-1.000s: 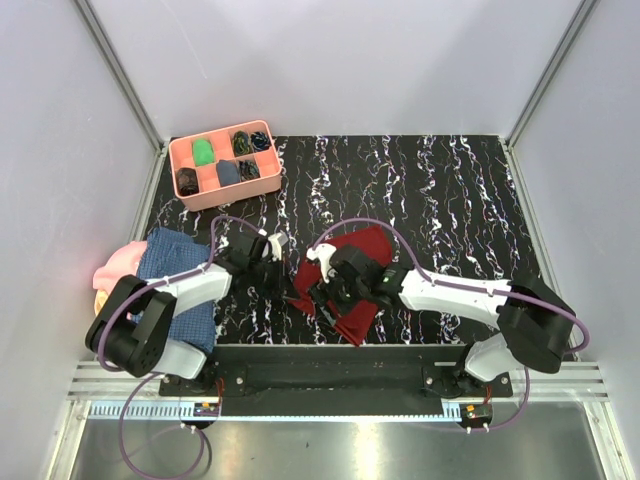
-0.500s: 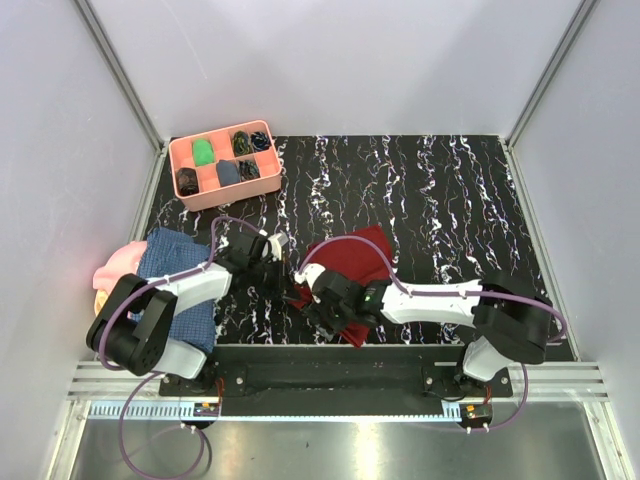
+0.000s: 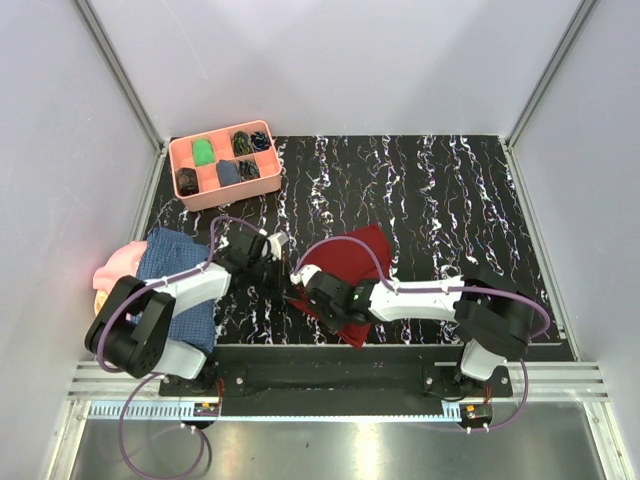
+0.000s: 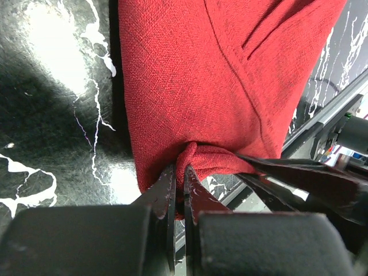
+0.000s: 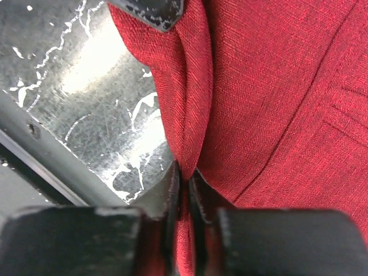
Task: Fold the napkin, place the utensils inside, and roll it up
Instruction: Roll the napkin with the utensil
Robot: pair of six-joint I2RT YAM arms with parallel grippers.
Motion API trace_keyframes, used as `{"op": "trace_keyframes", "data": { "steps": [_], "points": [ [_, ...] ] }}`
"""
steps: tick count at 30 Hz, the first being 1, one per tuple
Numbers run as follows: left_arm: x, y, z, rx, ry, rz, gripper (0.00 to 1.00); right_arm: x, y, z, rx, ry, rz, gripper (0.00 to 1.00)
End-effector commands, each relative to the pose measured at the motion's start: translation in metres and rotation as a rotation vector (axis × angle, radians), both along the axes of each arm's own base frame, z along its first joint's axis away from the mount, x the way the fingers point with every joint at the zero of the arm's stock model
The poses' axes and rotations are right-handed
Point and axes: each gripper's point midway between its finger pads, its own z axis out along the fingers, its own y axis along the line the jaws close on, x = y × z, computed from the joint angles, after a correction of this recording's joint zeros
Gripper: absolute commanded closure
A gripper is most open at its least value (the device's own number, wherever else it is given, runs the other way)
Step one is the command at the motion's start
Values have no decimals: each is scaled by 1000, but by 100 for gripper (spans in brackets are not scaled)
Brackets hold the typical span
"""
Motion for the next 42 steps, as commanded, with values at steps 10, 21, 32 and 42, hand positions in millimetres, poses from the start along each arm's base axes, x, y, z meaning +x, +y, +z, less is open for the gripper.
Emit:
{"op": "trace_keyframes", "data": {
  "steps": [10,21,32,42],
  "points": [
    [21,19,52,-22,-216,109,39,-48,5,7,79,416,68,100],
    [4,27,64,-92,-333,147,22,-26,16,37,322,755,99,100],
    [-8,14,41,-58,-314,100,19,-12,8,23,405,977,61,100],
    [0,19,26,28,-317,123,17,-1,2,13,443,1063,22,100]
  ]
}}
